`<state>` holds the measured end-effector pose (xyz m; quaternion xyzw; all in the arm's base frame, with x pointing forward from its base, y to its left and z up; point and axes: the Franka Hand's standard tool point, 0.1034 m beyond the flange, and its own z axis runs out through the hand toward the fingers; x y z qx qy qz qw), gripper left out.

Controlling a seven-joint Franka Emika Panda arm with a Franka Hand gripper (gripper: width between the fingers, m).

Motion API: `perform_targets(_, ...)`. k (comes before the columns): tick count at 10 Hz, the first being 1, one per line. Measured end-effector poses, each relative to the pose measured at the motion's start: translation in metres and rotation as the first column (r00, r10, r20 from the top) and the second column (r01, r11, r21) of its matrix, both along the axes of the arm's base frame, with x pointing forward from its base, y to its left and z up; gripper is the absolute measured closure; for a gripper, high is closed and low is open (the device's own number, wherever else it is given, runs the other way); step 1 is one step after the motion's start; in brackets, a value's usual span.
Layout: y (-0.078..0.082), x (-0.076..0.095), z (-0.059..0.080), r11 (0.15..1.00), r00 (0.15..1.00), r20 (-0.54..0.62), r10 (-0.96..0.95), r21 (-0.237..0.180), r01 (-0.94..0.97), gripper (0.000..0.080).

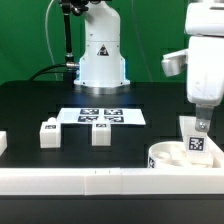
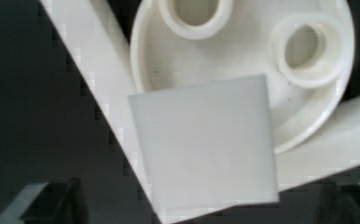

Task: Assemble stool

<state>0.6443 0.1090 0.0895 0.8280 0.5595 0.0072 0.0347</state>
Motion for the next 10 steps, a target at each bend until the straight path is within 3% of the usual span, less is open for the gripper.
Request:
perform_targets(4, -0.003, -0.0028, -0.0071, 1.0, 1.0, -0.009, -0.004, -0.004, 0.004, 0.0151)
perform_targets(6, -0.0073, -0.0025, -0.0074, 1.0, 1.0, -0.01, -0.013, -0.004, 0.013, 0.041)
perform_targets(7, -0.0072, -0.0027, -0.0075, 0.999, 0.998, -0.009, -0.054, -0.002, 0.054, 0.0464)
perform_targets(10, -0.0077, -0.0028, -0.0077, 0.976, 0.976, -0.002, -0.218, 0.006, 0.218, 0.0464)
